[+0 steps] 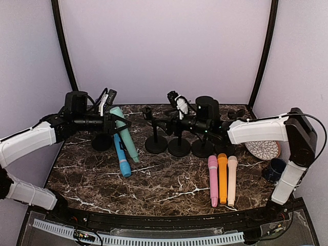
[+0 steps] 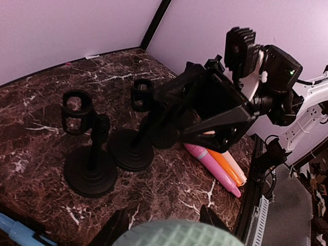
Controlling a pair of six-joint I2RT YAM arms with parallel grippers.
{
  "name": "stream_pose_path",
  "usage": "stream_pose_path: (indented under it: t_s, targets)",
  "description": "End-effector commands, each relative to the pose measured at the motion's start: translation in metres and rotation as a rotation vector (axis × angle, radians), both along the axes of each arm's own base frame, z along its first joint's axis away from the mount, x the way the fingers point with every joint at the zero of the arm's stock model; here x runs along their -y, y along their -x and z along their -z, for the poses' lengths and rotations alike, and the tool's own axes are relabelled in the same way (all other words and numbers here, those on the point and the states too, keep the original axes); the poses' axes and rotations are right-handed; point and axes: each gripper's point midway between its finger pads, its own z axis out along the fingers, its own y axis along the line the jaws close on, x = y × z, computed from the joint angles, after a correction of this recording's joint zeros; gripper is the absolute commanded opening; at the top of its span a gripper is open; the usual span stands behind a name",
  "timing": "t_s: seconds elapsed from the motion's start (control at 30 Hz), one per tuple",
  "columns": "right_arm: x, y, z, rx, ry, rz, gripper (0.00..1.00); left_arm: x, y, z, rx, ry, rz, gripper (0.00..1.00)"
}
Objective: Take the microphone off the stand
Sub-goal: Place the microphone stand at the center of the board, then place the microphone at the center of the board.
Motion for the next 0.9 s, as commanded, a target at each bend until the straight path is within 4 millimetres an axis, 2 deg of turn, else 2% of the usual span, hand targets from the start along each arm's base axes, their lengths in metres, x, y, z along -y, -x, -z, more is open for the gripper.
stream_pose_path:
  t_s: [0.0,0.03,0.07,0.1,0.13,0.17,0.23,0.27,0.3,0.33,0.37,0.4,0.43,0.47,0.5,0.53,0.57,0.73,0.87]
  targets:
    - [0.019,0.017,-0.039,0.003,-0.112,-0.057,0.71,0.04,0.02,0.022,-0.147,0.065,0.089,0.0]
    - [0.024,0.018,-0.04,-0.005,-0.11,-0.049,0.71,0.054,0.028,0.034,-0.205,0.059,0.106,0.0]
    - [0.029,0.019,-0.044,-0.004,-0.114,-0.042,0.71,0.066,0.033,0.033,-0.197,0.072,0.12,0.0]
    - [0.034,0.02,-0.047,-0.006,-0.115,-0.029,0.71,0.073,0.036,0.046,-0.262,0.082,0.108,0.0]
    - [0.039,0.02,-0.049,-0.009,-0.116,-0.013,0.71,0.086,0.041,0.039,-0.238,0.124,0.128,0.0]
    - [0.044,0.021,-0.05,-0.014,-0.116,0.004,0.71,0.092,0.043,0.054,-0.321,0.138,0.111,0.0]
    - [0.054,0.021,-0.051,-0.019,-0.113,0.036,0.71,0.114,0.047,0.059,-0.371,0.191,0.127,0.0]
    - [0.059,0.022,-0.051,-0.02,-0.111,0.05,0.71,0.128,0.051,0.07,-0.393,0.189,0.144,0.0]
    - [0.063,0.023,-0.051,-0.019,-0.111,0.06,0.71,0.136,0.05,0.07,-0.414,0.197,0.138,0.0]
    - [0.067,0.024,-0.051,-0.018,-0.109,0.068,0.71,0.148,0.054,0.084,-0.442,0.178,0.153,0.0]
    - [0.07,0.026,-0.051,-0.017,-0.107,0.075,0.71,0.157,0.051,0.081,-0.454,0.188,0.153,0.0]
    - [0.074,0.028,-0.054,-0.012,-0.107,0.079,0.71,0.166,0.054,0.094,-0.481,0.171,0.16,0.0]
    - [0.077,0.03,-0.054,-0.01,-0.106,0.087,0.71,0.174,0.051,0.091,-0.495,0.184,0.156,0.0]
    - [0.081,0.031,-0.055,-0.007,-0.106,0.096,0.71,0.181,0.051,0.101,-0.512,0.176,0.155,0.02]
    - [0.084,0.033,-0.055,-0.003,-0.106,0.105,0.71,0.187,0.047,0.097,-0.516,0.191,0.145,0.04]
    - [0.088,0.034,-0.056,0.001,-0.107,0.115,0.71,0.193,0.047,0.109,-0.535,0.176,0.138,0.05]
    - [0.092,0.034,-0.056,0.004,-0.109,0.128,0.71,0.197,0.043,0.108,-0.535,0.181,0.121,0.06]
    - [0.105,0.039,-0.056,0.004,-0.11,0.162,0.71,0.217,0.035,0.144,-0.584,0.141,0.07,0.2]
    - [0.112,0.042,-0.057,0.003,-0.119,0.176,0.71,0.221,0.029,0.17,-0.592,0.092,0.016,0.29]
